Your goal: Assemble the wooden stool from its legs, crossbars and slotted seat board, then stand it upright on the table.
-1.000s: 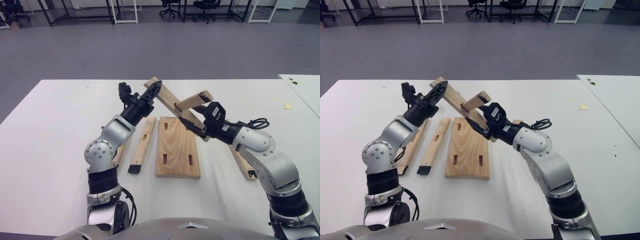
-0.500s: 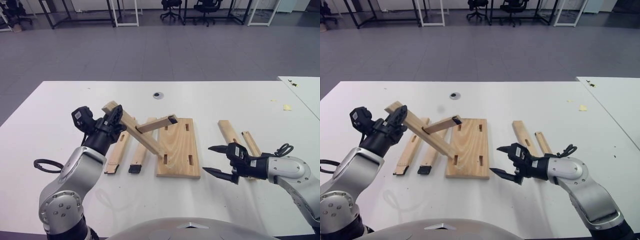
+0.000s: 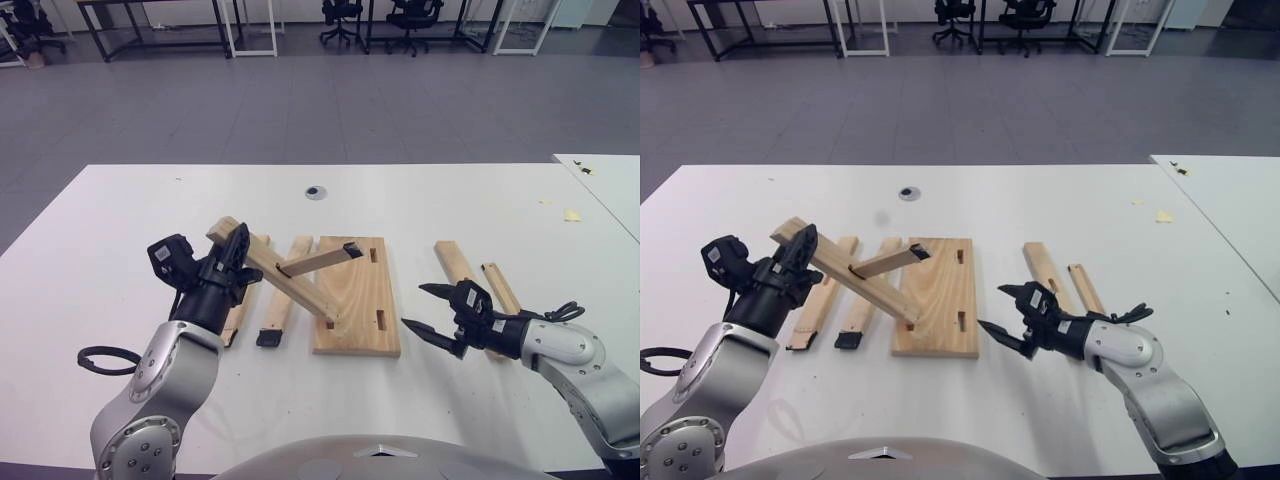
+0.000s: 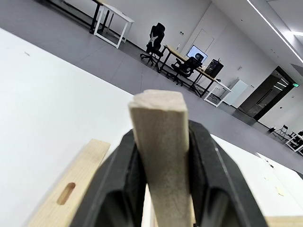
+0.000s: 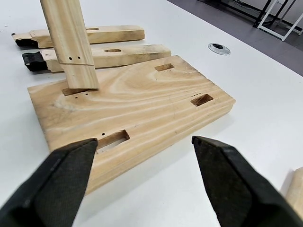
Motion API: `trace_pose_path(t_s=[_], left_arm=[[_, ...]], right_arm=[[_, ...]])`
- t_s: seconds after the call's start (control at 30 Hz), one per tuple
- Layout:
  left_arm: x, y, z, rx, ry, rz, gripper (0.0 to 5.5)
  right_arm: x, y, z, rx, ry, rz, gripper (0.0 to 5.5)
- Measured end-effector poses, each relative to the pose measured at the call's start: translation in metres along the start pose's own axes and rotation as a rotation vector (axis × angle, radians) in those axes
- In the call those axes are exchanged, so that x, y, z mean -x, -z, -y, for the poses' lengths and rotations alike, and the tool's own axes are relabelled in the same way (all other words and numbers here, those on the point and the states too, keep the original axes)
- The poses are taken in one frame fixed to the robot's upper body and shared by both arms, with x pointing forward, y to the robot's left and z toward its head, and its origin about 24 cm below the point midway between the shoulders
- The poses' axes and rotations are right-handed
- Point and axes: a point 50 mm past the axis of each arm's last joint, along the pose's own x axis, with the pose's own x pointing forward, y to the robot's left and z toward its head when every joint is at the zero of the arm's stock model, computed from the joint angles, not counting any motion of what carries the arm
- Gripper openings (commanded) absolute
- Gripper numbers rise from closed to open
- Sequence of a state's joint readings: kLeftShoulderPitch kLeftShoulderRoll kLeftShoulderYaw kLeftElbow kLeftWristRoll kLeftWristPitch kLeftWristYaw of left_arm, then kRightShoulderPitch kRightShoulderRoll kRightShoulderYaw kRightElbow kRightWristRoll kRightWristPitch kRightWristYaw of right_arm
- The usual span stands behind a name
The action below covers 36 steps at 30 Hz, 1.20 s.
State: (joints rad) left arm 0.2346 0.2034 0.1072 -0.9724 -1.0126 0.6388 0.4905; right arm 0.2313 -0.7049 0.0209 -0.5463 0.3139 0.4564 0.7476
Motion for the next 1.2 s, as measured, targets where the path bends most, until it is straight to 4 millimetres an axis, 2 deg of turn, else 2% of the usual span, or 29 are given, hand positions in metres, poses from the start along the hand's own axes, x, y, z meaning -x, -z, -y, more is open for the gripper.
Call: trace_pose_path(t_s=[0.17, 0.43, 0.73, 0.87, 1.03, 1.2], left_arm=[[0.01, 0.0, 0.009, -0.068, -0.008, 0.008, 1.02], [0.009, 0.004, 0.015, -0.089, -0.043, 0.012, 1.02], [0.006, -0.004, 0.022, -0.219, 0.015, 0.049, 1.02], [0.006, -0.009, 0.02, -0.202, 0.005, 0.062, 1.02], [0.008, -0.014, 0.016, -0.155, 0.002, 0.057, 1.02], [0.013, -0.013, 0.014, -0.079, -0.012, 0.029, 1.01]], right_arm=[[-0.001, -0.001, 0.0, -0.002, 0.006, 0.0, 3.73], [-0.008, -0.012, 0.004, 0.027, 0.0, 0.023, 3.73], [-0.017, -0.006, 0.003, 0.007, 0.024, 0.027, 3.73], [-0.019, -0.002, 0.005, -0.002, 0.041, 0.026, 3.73], [-0.025, -0.006, 0.004, 0.0, 0.037, 0.061, 3.73], [-0.026, -0.005, 0.004, -0.003, 0.035, 0.058, 3.73]])
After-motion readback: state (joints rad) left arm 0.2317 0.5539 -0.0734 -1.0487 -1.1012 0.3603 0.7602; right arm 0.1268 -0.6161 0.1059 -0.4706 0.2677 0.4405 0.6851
